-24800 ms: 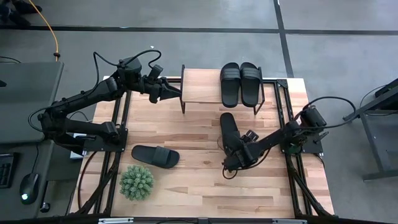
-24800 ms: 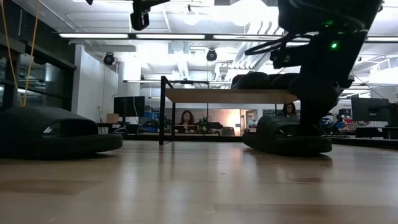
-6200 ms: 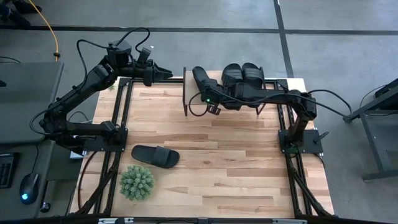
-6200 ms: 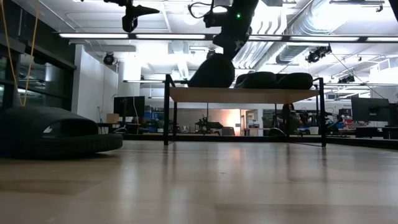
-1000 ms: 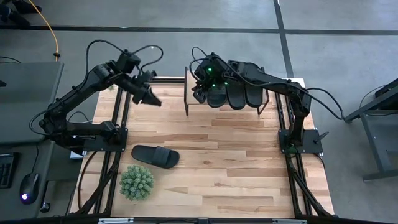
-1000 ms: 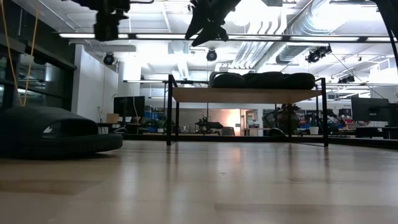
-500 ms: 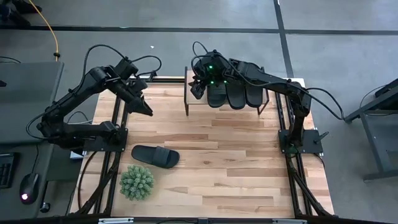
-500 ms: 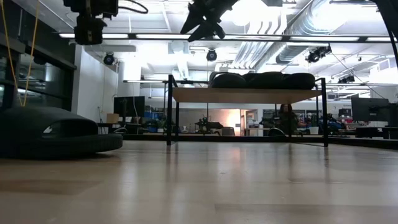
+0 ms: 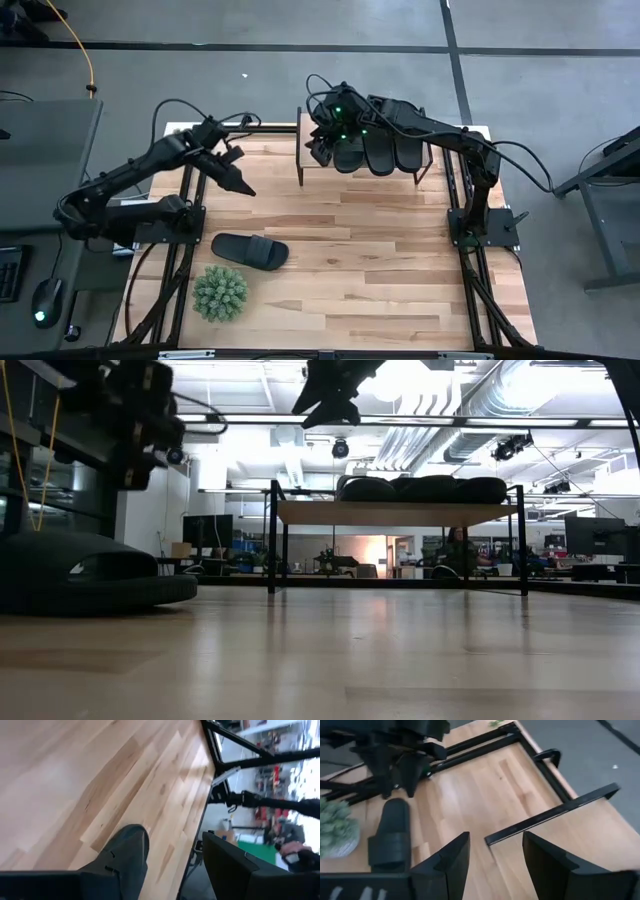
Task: Pick and place slides into the shelf
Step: Put the black slipper on the shelf
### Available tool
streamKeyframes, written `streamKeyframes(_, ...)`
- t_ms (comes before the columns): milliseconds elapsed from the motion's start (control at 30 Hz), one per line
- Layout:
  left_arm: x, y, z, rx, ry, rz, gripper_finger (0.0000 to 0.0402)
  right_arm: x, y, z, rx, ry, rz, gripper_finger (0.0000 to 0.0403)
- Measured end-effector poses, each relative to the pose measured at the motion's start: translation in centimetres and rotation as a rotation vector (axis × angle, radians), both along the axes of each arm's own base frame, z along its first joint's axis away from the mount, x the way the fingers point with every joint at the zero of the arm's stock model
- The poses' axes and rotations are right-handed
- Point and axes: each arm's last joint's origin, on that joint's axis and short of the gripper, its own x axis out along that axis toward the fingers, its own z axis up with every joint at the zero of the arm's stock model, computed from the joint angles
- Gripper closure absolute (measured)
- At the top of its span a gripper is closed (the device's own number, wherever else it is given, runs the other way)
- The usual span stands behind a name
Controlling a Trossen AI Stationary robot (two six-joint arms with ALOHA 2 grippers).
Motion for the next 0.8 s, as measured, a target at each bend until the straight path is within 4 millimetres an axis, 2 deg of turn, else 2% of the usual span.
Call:
streamKeyframes(400,-2.7,-3.4,-5.4,-0.133,0.046,0.09,0.0215,-0.1,0.1,-0.3,-0.016,0.03,0.045,0.0229)
streamKeyframes(800,-3.9,-4.8,-7.1,-0.19,0.044,0.146,0.0215,-0.4,-0.8,-0.2,-0.034,0.025,0.037,0.0229)
